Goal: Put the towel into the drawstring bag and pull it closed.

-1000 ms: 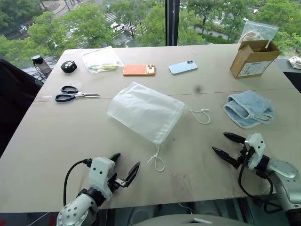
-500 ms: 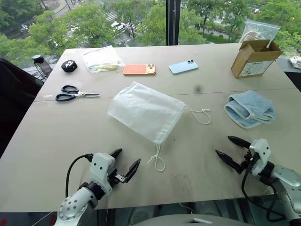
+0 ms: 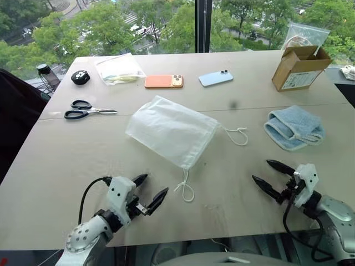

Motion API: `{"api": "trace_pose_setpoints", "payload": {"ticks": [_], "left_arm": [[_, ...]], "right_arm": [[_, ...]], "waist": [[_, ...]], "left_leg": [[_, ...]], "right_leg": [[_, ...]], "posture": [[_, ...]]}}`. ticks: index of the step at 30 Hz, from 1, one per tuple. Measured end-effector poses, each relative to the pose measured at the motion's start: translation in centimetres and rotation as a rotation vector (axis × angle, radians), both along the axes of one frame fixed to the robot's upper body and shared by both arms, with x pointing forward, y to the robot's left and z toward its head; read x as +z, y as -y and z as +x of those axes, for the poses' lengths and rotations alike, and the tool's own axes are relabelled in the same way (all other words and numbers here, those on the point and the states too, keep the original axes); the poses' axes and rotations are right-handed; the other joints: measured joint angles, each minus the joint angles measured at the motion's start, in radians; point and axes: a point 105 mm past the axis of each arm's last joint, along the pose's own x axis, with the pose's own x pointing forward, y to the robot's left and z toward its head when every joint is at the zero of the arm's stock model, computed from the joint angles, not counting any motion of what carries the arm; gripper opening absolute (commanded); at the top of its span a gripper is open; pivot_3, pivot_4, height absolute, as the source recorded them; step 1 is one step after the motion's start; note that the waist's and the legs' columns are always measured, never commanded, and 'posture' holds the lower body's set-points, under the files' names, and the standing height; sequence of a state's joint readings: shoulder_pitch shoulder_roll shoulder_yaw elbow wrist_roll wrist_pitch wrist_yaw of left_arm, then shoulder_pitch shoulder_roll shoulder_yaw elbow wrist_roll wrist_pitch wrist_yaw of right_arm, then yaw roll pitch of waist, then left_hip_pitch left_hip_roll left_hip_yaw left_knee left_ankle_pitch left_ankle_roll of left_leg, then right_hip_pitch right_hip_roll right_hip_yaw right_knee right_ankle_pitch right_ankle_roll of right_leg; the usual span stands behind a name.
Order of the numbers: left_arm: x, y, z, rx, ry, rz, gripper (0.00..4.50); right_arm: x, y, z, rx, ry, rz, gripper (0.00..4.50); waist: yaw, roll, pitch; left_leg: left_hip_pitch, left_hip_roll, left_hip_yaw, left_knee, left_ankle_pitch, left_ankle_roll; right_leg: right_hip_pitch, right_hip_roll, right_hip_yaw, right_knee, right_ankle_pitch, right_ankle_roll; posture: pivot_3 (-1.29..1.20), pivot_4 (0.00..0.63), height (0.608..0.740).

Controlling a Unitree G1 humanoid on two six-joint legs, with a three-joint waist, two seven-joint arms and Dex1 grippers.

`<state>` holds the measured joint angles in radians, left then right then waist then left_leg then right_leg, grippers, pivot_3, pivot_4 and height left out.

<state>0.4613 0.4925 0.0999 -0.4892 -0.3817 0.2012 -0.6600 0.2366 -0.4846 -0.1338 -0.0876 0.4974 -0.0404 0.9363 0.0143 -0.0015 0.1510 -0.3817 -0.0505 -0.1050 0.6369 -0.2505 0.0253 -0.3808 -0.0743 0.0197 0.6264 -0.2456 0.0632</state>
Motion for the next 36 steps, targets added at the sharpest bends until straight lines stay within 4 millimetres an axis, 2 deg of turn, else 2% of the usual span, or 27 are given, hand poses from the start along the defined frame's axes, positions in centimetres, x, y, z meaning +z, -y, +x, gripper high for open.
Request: {"api": "trace_pose_setpoints", "payload": {"ticks": [3,7,9,12,14,17,20,28,33,35,36], "left_arm": [[1.5,2.2,0.8,-0.123,0.055,0.04,4.5],[4.3,6.2,2.7,-0.234,0.143,0.029,4.5],[4.4,7.2,3.1,-0.254,0.149,0.026,4.5],[3.8,8.9,5.7,-0.2,0.17,0.057,4.5],[3.3,9.4,7.0,-0.151,0.196,0.123,4.5],[2.6,9.9,8.7,-0.086,0.308,0.32,4.5],[2.4,10.5,9.0,-0.065,0.389,0.422,4.5],[3.2,11.7,9.4,0.081,0.514,0.524,4.5],[2.9,10.8,9.7,0.193,0.515,0.617,4.5],[3.0,10.1,9.9,0.239,0.518,0.632,3.54],[3.0,9.8,9.9,0.252,0.519,0.636,3.24]], "right_arm": [[0.9,-0.8,-0.5,0.063,0.022,0.031,4.46],[1.5,-1.9,-1.4,0.135,0.043,0.041,4.46],[1.5,-2.1,-1.6,0.145,0.043,0.043,4.46],[1.2,-2.6,-2.0,0.156,0.038,0.053,4.46],[1.0,-2.9,-2.2,0.167,0.04,0.054,4.46],[1.0,-2.9,-2.3,0.162,0.048,0.046,4.46],[1.1,-2.7,-2.2,0.152,0.05,0.045,4.46],[0.4,-2.3,-2.7,0.123,0.018,0.041,4.46],[0.4,-2.2,-2.6,0.116,0.004,0.033,4.46],[0.4,-2.1,-2.5,0.116,0.002,0.027,4.5],[0.5,-2.1,-2.4,0.117,0.004,0.025,4.5]], "waist": [[0.002,0.003,0.002],[0.0,0.002,0.003],[-0.003,0.003,0.004],[0.001,0.002,0.004],[0.001,0.0,0.005],[-0.001,0.0,0.006],[0.0,0.0,0.006],[0.0,0.0,0.006],[0.001,-0.001,0.006],[0.001,-0.001,0.006],[0.001,-0.001,0.006]], "left_leg": [[-0.001,0.0,0.0,0.0,0.0,0.0],[0.0,-0.001,0.001,0.0,0.0,0.0],[0.0,-0.001,0.001,-0.001,0.0,0.0],[0.0,-0.001,0.001,-0.001,0.0,0.0],[0.0,-0.001,0.001,0.0,0.0,0.0],[0.0,-0.002,0.003,0.0,0.0,0.0],[0.0,-0.001,0.003,0.0,0.0,0.0],[-0.002,-0.001,0.003,0.0,0.0,0.0],[-0.002,-0.001,0.003,0.0,0.0,0.0],[-0.002,-0.001,0.003,0.0,0.0,0.0],[-0.002,-0.001,0.003,0.0,0.0,0.0]], "right_leg": [[0.0,0.0,0.0,0.0,0.0,0.0],[0.0,0.002,-0.001,0.0,0.002,0.002],[-0.001,0.003,0.0,0.0,0.002,0.004],[-0.001,0.004,-0.001,0.0,0.003,0.004],[-0.001,0.005,-0.001,0.001,0.003,0.005],[-0.001,0.004,0.0,0.001,0.003,0.005],[-0.001,0.004,0.0,0.001,0.003,0.005],[-0.005,0.004,0.0,0.002,0.003,0.005],[-0.005,0.004,0.0,0.002,0.003,0.005],[-0.005,0.004,0.0,0.003,0.003,0.005],[-0.005,0.004,0.0,0.003,0.003,0.005]], "posture": [[0.0,0.15,0.74],[0.0,0.15,0.74],[0.0,0.15,0.74],[0.0,0.15,0.74],[0.0,0.15,0.74],[0.0,0.15,0.74],[0.0,0.15,0.74],[0.0,0.15,0.74],[0.0,0.15,0.74],[0.0,0.15,0.74],[0.0,0.15,0.74]]}}
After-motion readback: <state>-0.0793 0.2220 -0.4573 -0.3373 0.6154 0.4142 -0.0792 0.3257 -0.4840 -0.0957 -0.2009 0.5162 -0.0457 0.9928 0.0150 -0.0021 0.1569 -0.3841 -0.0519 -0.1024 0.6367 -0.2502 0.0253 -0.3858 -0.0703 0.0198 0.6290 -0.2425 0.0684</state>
